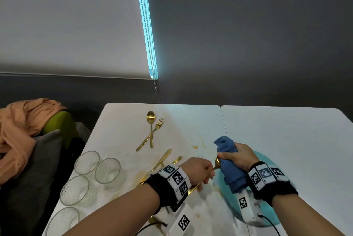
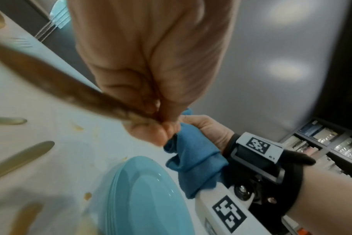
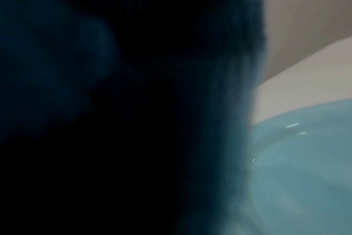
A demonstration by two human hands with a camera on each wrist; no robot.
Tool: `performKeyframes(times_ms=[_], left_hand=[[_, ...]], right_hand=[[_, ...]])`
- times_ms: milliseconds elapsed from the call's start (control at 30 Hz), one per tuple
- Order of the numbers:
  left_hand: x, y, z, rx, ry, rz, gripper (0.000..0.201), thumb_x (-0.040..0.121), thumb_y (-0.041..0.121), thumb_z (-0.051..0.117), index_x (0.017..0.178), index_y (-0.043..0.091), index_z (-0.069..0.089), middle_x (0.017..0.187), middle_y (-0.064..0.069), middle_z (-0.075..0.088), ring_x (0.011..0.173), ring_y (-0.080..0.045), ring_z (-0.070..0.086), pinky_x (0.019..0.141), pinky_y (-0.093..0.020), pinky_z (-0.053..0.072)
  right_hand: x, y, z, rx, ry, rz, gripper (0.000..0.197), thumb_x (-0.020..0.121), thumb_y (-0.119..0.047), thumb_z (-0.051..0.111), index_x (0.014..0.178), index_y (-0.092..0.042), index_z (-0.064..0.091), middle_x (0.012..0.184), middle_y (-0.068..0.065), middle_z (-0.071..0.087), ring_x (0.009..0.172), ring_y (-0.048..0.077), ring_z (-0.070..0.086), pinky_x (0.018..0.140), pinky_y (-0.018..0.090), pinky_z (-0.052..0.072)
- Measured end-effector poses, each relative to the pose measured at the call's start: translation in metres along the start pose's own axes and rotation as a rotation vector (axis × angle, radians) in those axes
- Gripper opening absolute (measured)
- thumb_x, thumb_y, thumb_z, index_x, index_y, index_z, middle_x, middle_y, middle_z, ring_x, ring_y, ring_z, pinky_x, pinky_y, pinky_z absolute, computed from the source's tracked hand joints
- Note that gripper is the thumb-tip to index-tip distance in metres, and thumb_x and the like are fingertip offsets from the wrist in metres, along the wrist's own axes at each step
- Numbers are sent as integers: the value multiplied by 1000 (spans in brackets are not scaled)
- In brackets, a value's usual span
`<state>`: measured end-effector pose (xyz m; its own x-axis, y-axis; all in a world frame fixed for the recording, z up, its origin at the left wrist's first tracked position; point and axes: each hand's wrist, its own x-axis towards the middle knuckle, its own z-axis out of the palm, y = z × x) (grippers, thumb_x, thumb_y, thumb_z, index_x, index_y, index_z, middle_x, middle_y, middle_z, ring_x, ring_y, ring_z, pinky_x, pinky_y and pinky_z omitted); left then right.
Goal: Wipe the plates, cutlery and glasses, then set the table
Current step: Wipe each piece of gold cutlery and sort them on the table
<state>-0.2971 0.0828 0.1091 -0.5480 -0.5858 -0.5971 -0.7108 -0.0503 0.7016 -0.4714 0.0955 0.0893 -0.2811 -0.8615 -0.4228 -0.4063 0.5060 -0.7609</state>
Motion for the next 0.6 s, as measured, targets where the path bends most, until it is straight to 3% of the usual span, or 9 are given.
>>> performKeyframes(times_ms=[67,133,200,300,367,433,533,600], left_hand=[[1,0,-2,-45,36,34,21,96,25,46,96,15,65,74,4,62,64,-14,57,61,-20,50],[0,-4,-11,34,49,40,28,96,29,46,111,17,66,98,0,70,84,-15,59,78,-25,49],[-5,-10,-22,189,-8,30,31,97,30,44,119,20,63,119,0,65,103,-15,57,91,-25,43],[-10,-19,-25,356,-125,-12,37,96,37,47,128,21,55,129,0,57,118,-16,51,104,-31,37],[-8,-23,-20,329,-139,-6,33,96,34,47,122,17,59,115,-1,65,104,-13,56,93,-27,41],[-2,-26,-16,185,-92,4,28,97,23,46,114,11,64,86,7,67,78,-6,55,76,-20,43],[7,-25,-14,-103,36,-16,22,96,14,47,103,6,67,68,7,59,66,-7,54,73,-20,49],[12,-21,-6,-185,69,-28,19,95,11,49,88,11,66,65,5,58,61,-9,54,72,-23,53]], right_hand=[[3,2,-5,26,86,10,16,74,-19,77,75,-15,61,88,13,66,87,28,61,79,36,49],[5,4,-14,19,149,17,19,73,-19,78,68,-17,59,86,13,66,86,29,60,78,37,49],[9,8,-25,-35,161,24,23,71,-21,79,65,-20,57,85,13,66,86,29,61,77,36,48],[11,7,-35,9,162,39,22,71,-19,79,66,-17,58,84,14,66,82,27,59,76,34,47],[11,2,-34,44,157,23,21,72,-18,79,66,-16,58,83,14,65,81,26,58,74,33,47],[13,0,-31,122,203,43,21,72,-19,78,67,-16,58,86,14,65,82,26,58,73,32,46],[22,4,-21,472,301,172,25,67,-25,82,74,-10,63,97,19,67,89,31,63,84,38,52],[28,7,-5,710,267,262,37,64,-28,83,86,-3,67,104,23,67,95,36,65,90,46,52]])
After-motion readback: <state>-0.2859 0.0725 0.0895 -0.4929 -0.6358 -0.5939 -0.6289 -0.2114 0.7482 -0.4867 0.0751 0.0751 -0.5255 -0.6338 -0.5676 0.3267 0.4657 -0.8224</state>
